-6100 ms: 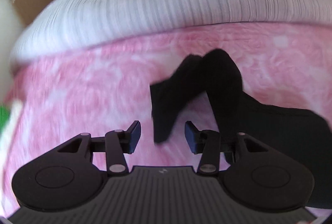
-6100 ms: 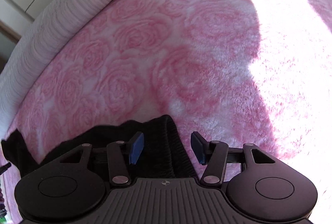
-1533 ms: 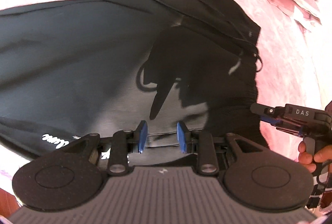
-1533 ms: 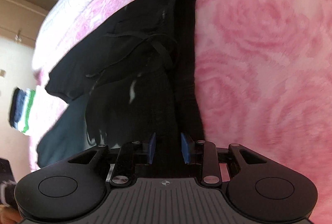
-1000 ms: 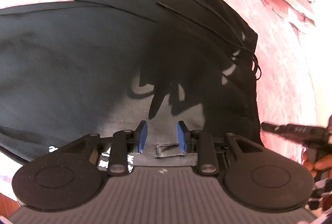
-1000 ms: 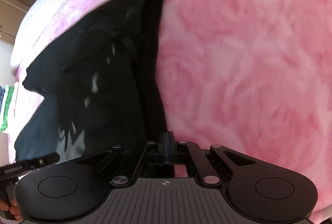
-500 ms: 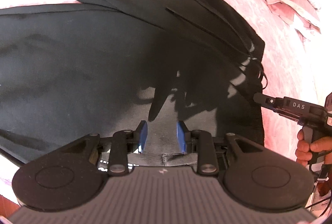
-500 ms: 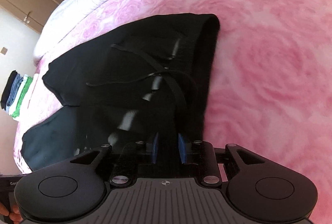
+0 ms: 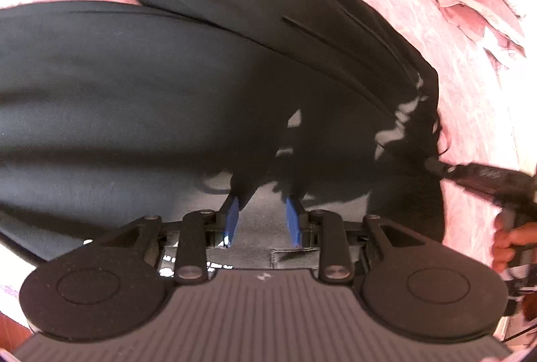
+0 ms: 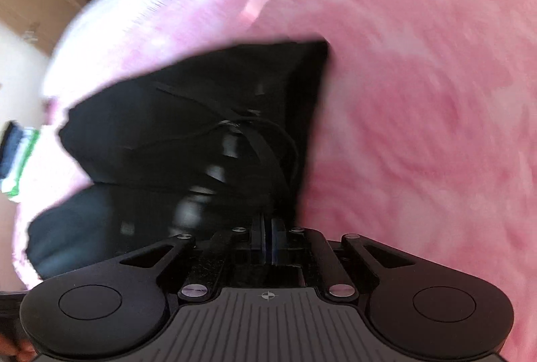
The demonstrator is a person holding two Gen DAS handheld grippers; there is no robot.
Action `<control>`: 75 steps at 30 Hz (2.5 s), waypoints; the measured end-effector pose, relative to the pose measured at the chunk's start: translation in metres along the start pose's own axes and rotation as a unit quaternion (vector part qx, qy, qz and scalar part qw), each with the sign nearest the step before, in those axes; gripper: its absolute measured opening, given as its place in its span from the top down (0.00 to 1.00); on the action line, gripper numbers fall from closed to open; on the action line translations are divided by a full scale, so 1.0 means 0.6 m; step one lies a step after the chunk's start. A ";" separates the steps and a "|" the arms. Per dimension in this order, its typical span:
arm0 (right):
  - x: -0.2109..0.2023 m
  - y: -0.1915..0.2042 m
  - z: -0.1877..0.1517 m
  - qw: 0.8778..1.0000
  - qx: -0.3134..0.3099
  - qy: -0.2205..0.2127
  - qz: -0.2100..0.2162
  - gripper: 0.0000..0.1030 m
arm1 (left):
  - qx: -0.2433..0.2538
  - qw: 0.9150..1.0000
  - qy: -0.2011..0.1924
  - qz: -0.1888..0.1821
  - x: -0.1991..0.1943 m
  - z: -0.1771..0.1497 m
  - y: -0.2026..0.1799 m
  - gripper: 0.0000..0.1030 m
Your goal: Fold clothes
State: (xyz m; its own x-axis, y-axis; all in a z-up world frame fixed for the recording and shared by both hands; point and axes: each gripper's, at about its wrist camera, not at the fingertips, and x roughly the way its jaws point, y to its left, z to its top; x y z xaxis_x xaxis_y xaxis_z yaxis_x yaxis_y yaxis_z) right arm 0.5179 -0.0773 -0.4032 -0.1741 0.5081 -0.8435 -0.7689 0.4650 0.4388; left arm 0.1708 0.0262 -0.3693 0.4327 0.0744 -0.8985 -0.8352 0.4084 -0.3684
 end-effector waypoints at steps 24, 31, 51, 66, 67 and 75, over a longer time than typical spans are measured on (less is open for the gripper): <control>-0.110 0.156 -0.087 0.984 -0.139 -0.054 -0.102 0.64 | -0.018 0.997 -0.033 0.065 -0.050 -0.047 0.071 0.75; -0.053 0.202 -0.204 0.941 -0.275 0.041 -0.195 0.63 | 0.040 0.994 0.000 0.102 -0.041 -0.079 0.073 0.74; -0.317 0.415 -0.113 0.985 -0.157 0.021 -0.071 0.59 | 0.007 0.989 -0.041 0.140 -0.349 -0.028 -0.021 0.62; -0.426 0.370 -0.196 0.941 -0.337 -0.021 -0.022 0.53 | -0.044 0.963 -0.137 0.230 -0.465 -0.218 -0.197 0.56; -0.437 0.361 -0.204 0.938 -0.345 -0.026 -0.020 0.52 | -0.046 0.962 -0.141 0.229 -0.468 -0.234 -0.209 0.56; -0.496 0.309 -0.262 0.924 -0.380 -0.029 -0.001 0.44 | -0.057 0.958 -0.156 0.235 -0.479 -0.336 -0.286 0.56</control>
State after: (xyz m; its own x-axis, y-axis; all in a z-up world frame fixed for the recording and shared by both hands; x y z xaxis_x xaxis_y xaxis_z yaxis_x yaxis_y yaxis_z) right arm 0.3304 -0.2567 -0.1194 -0.1561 0.5559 -0.8165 -0.9832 -0.1669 0.0743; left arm 0.1210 -0.2488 -0.0959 0.0649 0.5014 -0.8628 -0.9866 0.1618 0.0198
